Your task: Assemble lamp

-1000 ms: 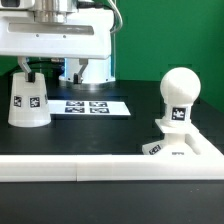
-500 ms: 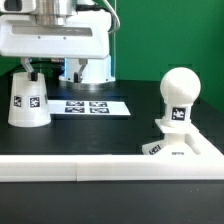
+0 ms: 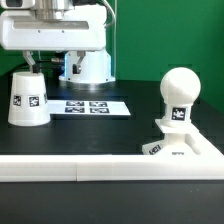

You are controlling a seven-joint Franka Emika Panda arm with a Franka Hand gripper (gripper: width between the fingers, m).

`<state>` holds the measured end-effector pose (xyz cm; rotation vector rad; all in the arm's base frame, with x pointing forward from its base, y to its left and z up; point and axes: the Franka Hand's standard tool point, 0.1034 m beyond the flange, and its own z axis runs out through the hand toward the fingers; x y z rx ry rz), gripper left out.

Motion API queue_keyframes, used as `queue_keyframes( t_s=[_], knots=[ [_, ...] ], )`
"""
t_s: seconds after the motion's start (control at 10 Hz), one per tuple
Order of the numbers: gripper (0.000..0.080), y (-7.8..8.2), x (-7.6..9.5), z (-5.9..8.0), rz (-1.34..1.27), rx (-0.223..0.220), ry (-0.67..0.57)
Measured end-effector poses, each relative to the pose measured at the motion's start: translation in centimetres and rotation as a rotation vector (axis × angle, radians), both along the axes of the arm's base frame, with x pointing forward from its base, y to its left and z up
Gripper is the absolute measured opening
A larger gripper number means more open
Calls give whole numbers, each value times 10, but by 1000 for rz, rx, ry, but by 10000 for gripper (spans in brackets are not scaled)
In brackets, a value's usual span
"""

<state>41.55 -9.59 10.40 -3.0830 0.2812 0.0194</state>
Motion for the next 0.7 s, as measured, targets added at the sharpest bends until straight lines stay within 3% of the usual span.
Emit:
queue_keyframes(
  t_s=[0.3,0.7],
  knots=[
    [698,-3,-4,-2,0,-1,-1],
    [698,-8,-25,-18,0,-6,-5]
  ],
)
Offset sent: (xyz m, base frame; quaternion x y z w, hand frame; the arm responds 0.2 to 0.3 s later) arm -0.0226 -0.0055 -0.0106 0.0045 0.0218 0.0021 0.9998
